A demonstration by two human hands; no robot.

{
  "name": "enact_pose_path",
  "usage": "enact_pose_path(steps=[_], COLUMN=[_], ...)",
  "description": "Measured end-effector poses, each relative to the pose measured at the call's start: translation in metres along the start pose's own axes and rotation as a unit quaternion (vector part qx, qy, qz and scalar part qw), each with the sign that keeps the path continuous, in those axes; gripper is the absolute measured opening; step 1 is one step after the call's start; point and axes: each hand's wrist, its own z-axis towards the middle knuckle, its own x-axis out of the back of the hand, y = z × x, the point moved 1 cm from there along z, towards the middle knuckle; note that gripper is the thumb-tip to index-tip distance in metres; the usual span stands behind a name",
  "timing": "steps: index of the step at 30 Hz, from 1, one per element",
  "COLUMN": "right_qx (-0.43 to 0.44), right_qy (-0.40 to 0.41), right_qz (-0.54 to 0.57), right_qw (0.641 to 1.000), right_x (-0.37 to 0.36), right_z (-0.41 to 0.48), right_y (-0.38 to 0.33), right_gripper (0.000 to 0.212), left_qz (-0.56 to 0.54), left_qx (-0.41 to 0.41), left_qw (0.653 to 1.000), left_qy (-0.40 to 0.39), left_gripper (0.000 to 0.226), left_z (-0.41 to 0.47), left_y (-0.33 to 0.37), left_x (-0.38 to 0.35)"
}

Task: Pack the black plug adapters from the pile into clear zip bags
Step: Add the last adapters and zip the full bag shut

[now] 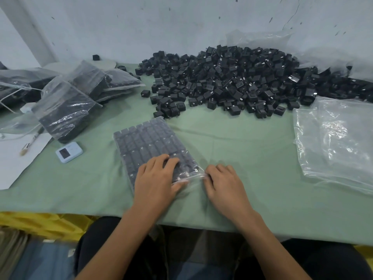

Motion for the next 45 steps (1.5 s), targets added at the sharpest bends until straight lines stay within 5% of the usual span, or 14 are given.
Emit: enact_pose_path(steps=[7, 11, 14, 16, 23, 27, 34, 38, 41, 45], right_qx=[-0.013, -0.024, -0.005, -0.03, -0.119, -0.194, -0.201, -0.188, -0.125, -0.034], right_qy=[0.008, 0.001, -0.12, -0.198, -0.057, -0.076, -0.008, 0.006, 0.007, -0.106], right_qz=[0.024, 0.071, 0.158, 0.244, 0.023, -0.048, -0.048, 0.129, 0.258, 0.376], right_qw=[1.0, 0.997, 0.98, 0.949, 0.991, 0.977, 0.978, 0.974, 0.958, 0.92], right_x=[-0.002, 0.003, 0.018, 0.035, 0.034, 0.008, 0.0, 0.033, 0.062, 0.067], right_z=[0.0, 0.001, 0.009, 0.027, 0.166, 0.214, 0.226, 0.184, 0.099, -0.029], right_y=[0.004, 0.002, 0.013, 0.028, 0.086, 0.113, 0.128, 0.099, 0.068, 0.004], right_gripper=[0.012, 0.01, 0.019, 0.035, 0.045, 0.056, 0.016, 0.037, 0.026, 0.038], left_qz=[-0.029, -0.059, -0.081, -0.098, -0.139, -0.119, -0.098, -0.122, -0.126, -0.1], left_qx=[-0.015, -0.06, -0.109, -0.11, -0.113, -0.095, -0.092, -0.112, -0.095, -0.1], left_qw=[0.999, 0.994, 0.985, 0.983, 0.972, 0.974, 0.984, 0.979, 0.981, 0.988], left_qy=[-0.009, 0.07, 0.103, 0.113, 0.151, 0.17, 0.119, 0.119, 0.111, 0.06], left_gripper=[0.06, 0.029, 0.006, 0.012, 0.011, 0.01, 0.015, 0.014, 0.015, 0.024], left_z=[-0.018, -0.038, -0.045, -0.043, -0.037, -0.034, -0.028, -0.025, -0.02, -0.017], left_y=[-0.008, -0.02, -0.022, -0.021, -0.007, -0.001, 0.0, -0.001, -0.003, -0.001], left_x=[0.005, 0.009, 0.006, 0.005, 0.002, 0.002, 0.012, 0.016, 0.024, 0.036])
